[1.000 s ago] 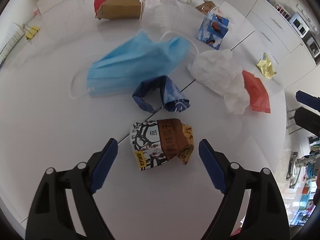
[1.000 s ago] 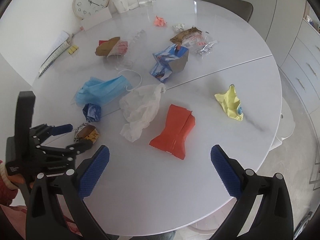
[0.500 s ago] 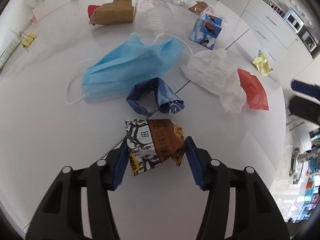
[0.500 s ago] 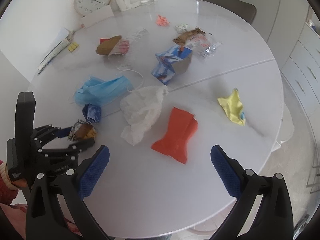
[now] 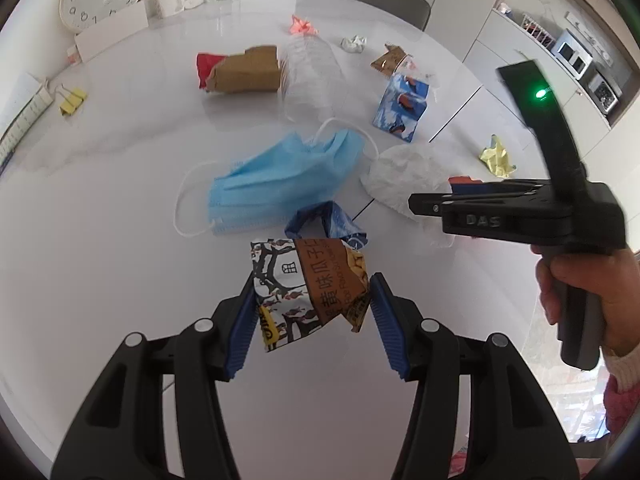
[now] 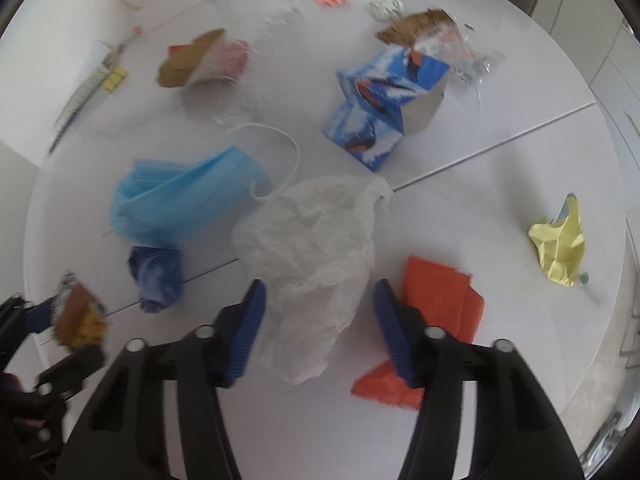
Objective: Collect trash
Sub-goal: 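Grasp the snack wrapper with the left gripper while the right gripper grasps the white tissue, then release the snack wrapper and white tissue into the bin with both grippers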
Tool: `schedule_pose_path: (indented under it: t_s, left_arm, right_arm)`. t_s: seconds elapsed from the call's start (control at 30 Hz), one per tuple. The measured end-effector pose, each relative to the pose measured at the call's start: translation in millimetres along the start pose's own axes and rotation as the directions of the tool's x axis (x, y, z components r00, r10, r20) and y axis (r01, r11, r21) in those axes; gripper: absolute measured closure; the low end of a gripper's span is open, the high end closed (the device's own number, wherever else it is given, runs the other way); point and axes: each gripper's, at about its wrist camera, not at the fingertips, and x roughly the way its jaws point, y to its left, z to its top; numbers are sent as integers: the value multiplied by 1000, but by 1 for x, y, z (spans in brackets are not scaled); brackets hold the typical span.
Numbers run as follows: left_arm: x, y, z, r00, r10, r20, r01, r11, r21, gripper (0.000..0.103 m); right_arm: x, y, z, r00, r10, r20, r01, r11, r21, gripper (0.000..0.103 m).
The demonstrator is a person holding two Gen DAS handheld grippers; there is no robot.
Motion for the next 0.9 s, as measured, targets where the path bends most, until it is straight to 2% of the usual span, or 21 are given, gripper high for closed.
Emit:
schedule_pose_path:
  t_s: [0.03,0.1,0.37,0.5,0.67,0.8,0.9]
  left_arm:
    - [-2,0,2,1000,-1,0,1,1000,3,50]
    - [-4,-2,6,1000,-2,8,1,1000,16,50]
    - [-18,-28,15,999,-22,26,20,998,61,50]
    - [-33,-63,20,997,-59,51,52,991,123,50]
    - [-45,-129,24,987,-150,65,133,967,215,50]
    - [-45,-192,20,971,-235,33,215,931,297,50]
    - [-42,-232,12,962,-273,7,254,903,348,50]
  right_arm:
    - [-1,0,0,1000,0,1,0,1000,-3,78]
    - [-4,-1,0,1000,21,5,-21,1000,3,89]
    - [-47,-18,-6,992,91,90,-95,994,45,92]
    - [-87,-47,-29,986,88,143,-99,992,76,91]
    - [-136,-98,-73,981,26,190,-53,989,140,91]
    - [-172,-150,-125,976,-55,209,5,973,233,91]
    - [-189,-185,-165,973,-105,206,38,952,303,91]
